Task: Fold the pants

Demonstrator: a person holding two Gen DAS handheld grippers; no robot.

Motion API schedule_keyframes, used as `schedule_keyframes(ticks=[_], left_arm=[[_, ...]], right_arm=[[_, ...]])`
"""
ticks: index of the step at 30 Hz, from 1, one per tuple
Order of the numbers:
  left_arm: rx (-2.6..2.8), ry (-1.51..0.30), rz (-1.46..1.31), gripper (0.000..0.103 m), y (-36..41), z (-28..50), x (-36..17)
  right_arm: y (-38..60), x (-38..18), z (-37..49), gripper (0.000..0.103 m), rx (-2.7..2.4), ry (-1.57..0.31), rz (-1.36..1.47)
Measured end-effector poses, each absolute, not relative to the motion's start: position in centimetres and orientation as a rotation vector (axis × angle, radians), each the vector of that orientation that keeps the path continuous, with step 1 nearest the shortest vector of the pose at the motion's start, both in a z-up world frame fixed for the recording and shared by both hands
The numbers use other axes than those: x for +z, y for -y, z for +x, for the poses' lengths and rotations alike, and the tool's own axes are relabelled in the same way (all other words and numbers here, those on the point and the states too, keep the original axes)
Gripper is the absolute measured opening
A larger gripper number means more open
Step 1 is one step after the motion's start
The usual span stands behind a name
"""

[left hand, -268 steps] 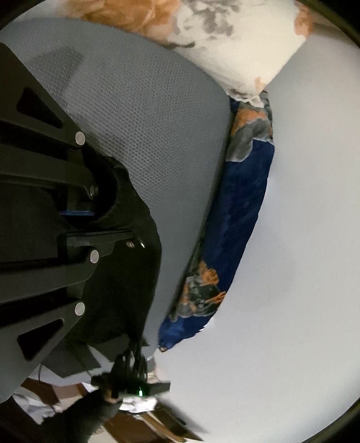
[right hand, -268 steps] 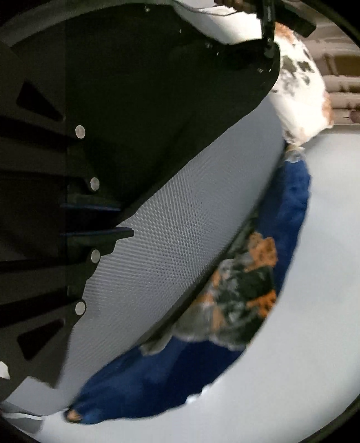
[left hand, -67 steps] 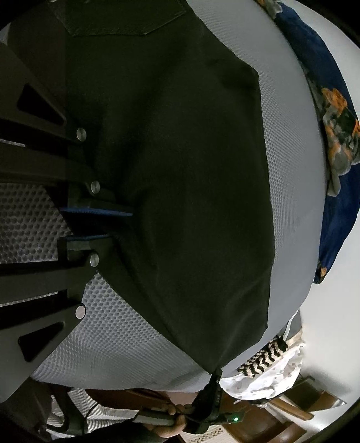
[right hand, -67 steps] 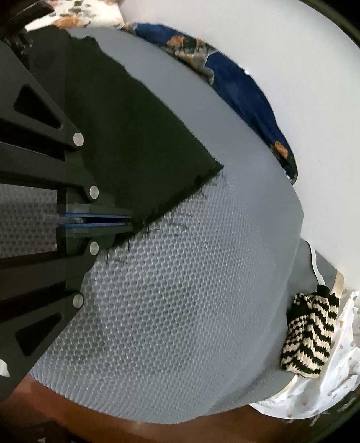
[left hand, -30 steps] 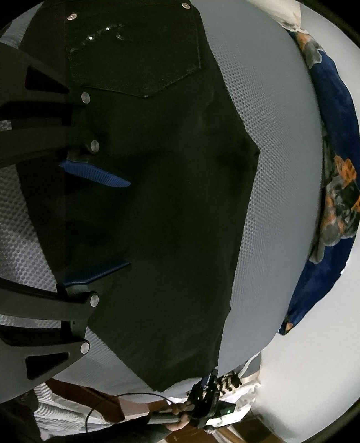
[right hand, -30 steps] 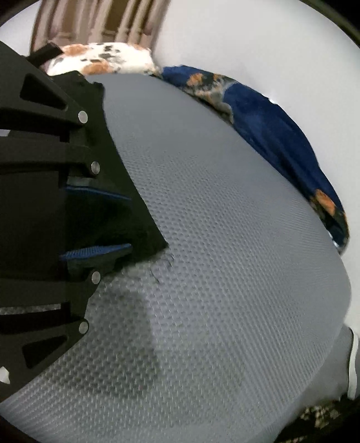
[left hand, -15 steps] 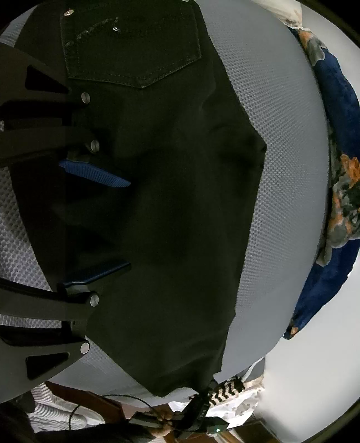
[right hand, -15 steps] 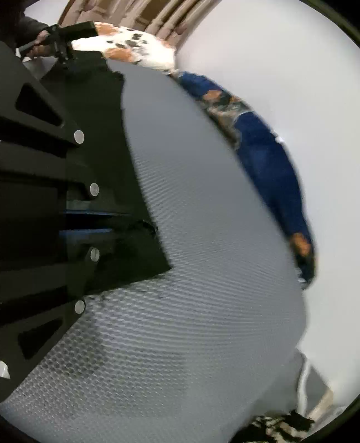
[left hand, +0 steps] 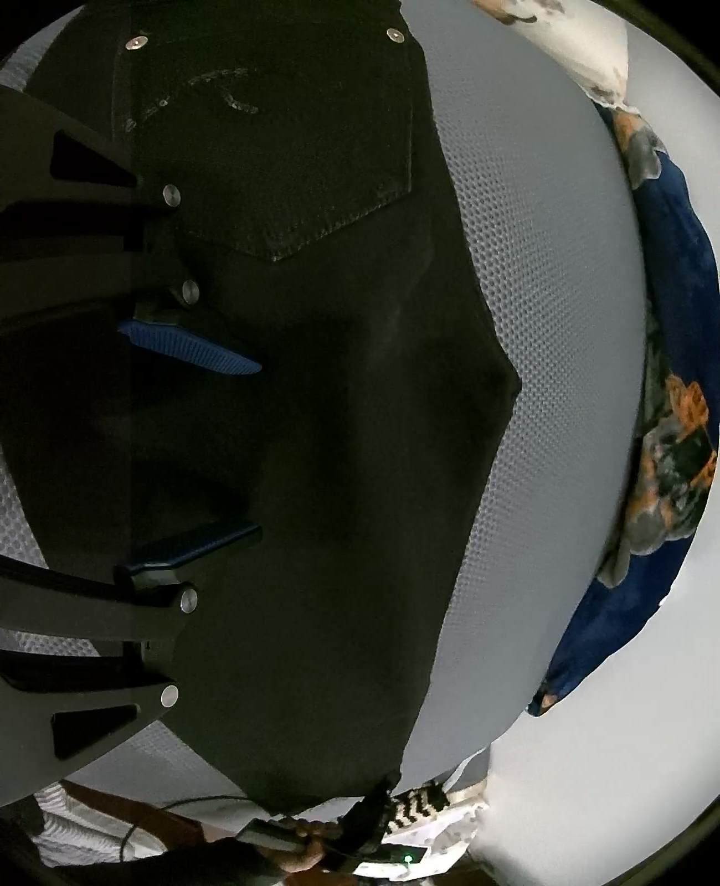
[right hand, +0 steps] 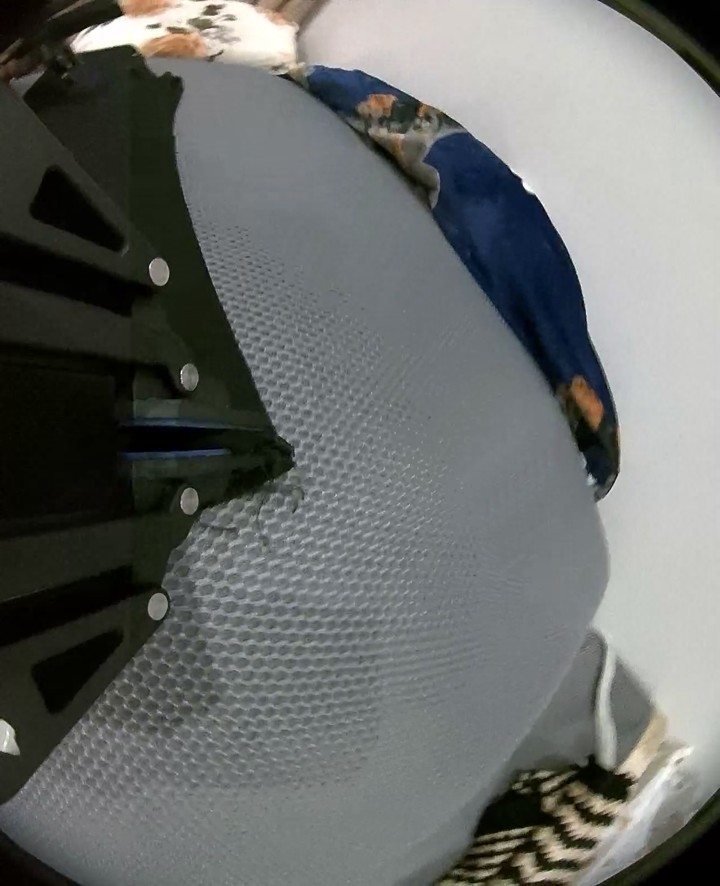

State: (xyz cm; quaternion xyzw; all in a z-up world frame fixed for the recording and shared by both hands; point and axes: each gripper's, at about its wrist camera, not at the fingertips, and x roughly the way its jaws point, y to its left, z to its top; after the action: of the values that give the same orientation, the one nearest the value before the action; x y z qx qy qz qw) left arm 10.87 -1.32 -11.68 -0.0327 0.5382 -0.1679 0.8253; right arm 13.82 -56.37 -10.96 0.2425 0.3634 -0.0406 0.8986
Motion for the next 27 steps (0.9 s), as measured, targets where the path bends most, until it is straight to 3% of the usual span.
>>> schedule_keyframes(ticks=[2,11,17,27], left_arm=[[-0.357,-1.146,-0.049,0.056,1.4,10.9,-11.6],[-0.434,-1.160,0.002,0.056,2.9,9.5,-11.4],[-0.457,-1.145,0.016,0.056,3.2,8.3,-11.3],[-0.469,-1.138,-0.018,0.056,2.5,7.5,-11.4]], right_arm=[[56.6,-10.4,13.3,0.029,-0.127,-0.763,0.504],[57.6,-6.9,2.9,0.030,-0.153,-0.708,0.609],[56.1,-10.0,-1.9,0.029,-0.120,-0.747,0.787],[56.8,-13.4,-2.5,0.029,-0.190,-0.783,0.905]])
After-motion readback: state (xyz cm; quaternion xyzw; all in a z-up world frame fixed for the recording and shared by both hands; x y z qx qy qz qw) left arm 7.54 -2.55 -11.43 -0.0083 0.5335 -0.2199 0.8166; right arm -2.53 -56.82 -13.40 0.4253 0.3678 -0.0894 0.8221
